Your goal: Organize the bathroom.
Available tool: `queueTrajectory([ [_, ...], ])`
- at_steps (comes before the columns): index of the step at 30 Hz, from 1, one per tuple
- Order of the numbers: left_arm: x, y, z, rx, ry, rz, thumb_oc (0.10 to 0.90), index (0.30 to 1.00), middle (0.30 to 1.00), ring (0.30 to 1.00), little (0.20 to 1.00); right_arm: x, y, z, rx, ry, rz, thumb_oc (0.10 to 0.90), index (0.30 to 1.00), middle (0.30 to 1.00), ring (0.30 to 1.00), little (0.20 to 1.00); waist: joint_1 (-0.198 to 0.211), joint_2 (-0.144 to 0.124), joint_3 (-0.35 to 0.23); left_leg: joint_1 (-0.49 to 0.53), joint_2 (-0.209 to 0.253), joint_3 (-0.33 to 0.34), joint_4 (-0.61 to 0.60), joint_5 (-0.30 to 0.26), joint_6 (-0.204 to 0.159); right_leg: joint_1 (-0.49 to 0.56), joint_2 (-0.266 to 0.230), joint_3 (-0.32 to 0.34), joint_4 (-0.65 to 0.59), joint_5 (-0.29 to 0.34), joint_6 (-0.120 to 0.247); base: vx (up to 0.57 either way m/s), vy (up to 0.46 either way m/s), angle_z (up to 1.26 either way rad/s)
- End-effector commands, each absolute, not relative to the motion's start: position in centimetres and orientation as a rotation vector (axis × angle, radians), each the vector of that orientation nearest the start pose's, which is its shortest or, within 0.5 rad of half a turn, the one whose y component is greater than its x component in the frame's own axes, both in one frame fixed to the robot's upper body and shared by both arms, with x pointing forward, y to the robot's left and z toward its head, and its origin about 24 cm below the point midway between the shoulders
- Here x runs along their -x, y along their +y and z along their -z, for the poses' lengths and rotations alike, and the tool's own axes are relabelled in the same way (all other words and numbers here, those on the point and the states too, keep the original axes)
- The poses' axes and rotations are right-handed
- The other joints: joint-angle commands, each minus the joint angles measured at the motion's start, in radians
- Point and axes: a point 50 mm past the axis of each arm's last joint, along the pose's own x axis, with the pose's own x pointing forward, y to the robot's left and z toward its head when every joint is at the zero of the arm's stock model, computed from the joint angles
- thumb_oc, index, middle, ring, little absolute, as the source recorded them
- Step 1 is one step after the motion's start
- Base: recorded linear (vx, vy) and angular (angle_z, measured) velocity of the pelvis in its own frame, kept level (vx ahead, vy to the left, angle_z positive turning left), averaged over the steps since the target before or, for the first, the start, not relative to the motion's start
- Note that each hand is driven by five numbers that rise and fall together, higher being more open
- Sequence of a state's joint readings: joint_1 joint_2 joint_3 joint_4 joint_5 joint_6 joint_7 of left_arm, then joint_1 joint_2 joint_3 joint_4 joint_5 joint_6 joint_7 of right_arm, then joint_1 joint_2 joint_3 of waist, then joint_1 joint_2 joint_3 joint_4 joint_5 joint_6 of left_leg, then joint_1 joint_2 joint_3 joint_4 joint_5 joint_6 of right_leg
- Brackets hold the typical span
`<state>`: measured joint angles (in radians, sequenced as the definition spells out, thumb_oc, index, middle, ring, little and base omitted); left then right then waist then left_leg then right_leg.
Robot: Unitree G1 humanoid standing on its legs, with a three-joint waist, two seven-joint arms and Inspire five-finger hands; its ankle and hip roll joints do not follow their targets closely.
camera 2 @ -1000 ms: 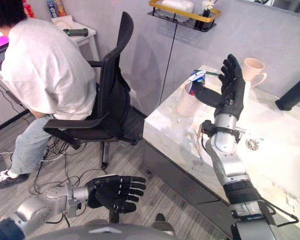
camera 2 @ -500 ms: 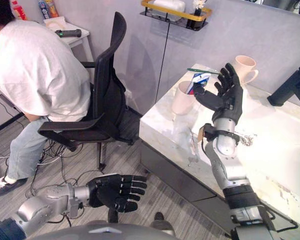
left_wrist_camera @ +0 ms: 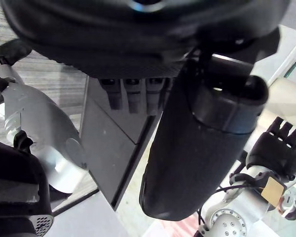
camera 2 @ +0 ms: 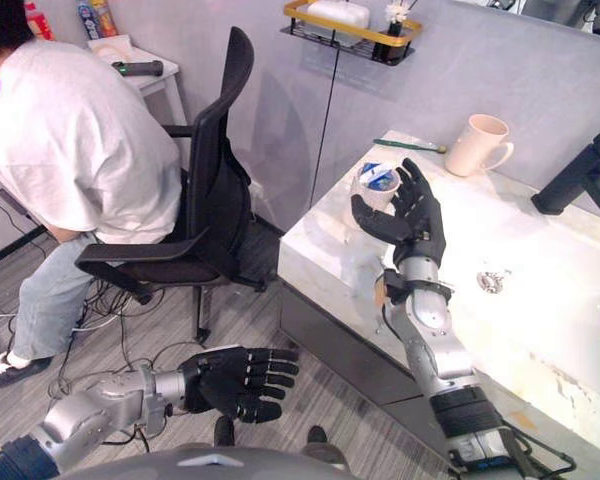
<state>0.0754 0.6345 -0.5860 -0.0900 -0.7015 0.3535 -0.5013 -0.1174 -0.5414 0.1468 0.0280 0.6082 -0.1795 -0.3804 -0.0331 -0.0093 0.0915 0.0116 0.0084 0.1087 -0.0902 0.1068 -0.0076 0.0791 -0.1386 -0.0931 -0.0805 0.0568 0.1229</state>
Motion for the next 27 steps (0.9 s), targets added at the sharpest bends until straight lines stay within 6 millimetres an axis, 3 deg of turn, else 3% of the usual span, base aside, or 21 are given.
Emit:
queueTrajectory([
  [1,-18.3,9.8,-1.4,0.261,0.498,1.110,0.800,0.900,0.900,0.900,0.900,-27.6,-23.4,-14.9,-0.141,-0.411,0.197,0.800,0.900,0.900,0.900,0.900,0.017,0.004,-0.029,0.068,-0.051,0.028,0.003,-0.105,0.059,-0.061,0.061,-0.066,-0.007,0.065,0.003,-0.07,0.039,0.00],
  [8,-18.4,10.1,-1.6,0.261,0.482,1.088,0.800,0.900,0.900,0.900,0.900,-26.8,-24.6,-15.7,-0.107,-0.494,0.306,0.800,0.900,0.900,0.900,0.900,0.003,0.005,-0.027,0.074,-0.053,0.046,0.003,-0.112,0.065,-0.068,0.054,-0.057,-0.007,0.076,0.010,-0.05,0.040,-0.03],
  [18,-19.5,11.6,-2.5,0.221,0.437,1.028,0.800,0.900,0.900,0.900,0.900,-23.9,-26.9,-19.8,-0.089,-0.746,0.496,0.800,0.900,0.900,0.900,0.900,-0.039,0.013,-0.012,0.080,-0.063,0.065,0.003,-0.121,0.077,-0.093,0.042,-0.019,0.000,0.103,0.028,-0.07,0.064,-0.11],
  [21,-19.4,12.1,-2.6,0.211,0.448,1.059,0.800,0.900,0.900,0.900,0.900,-22.7,-27.4,-21.1,-0.104,-0.837,0.516,0.800,0.900,0.900,0.900,0.900,-0.056,0.011,0.000,0.077,-0.065,0.068,0.003,-0.122,0.077,-0.121,0.026,-0.019,0.019,0.145,0.043,-0.08,0.031,-0.05],
  [24,-19.1,12.5,-2.4,0.187,0.476,1.106,0.800,0.900,0.900,0.900,0.900,-21.3,-27.6,-22.6,-0.106,-0.946,0.528,0.800,0.900,0.900,0.900,0.900,-0.079,0.006,0.016,0.073,-0.063,0.094,0.003,-0.123,0.077,-0.172,0.007,-0.034,0.094,0.191,0.060,-0.16,0.006,-0.13],
  [27,-19.7,13.1,-2.5,0.152,0.483,1.130,0.800,0.900,0.900,0.900,0.900,-20.3,-28.2,-24.0,-0.054,-1.063,0.601,0.800,0.900,0.900,0.900,0.900,-0.080,0.024,0.029,0.048,-0.036,0.149,0.003,-0.095,0.085,-0.182,0.030,-0.089,0.284,0.116,0.049,-0.29,0.033,-0.38],
])
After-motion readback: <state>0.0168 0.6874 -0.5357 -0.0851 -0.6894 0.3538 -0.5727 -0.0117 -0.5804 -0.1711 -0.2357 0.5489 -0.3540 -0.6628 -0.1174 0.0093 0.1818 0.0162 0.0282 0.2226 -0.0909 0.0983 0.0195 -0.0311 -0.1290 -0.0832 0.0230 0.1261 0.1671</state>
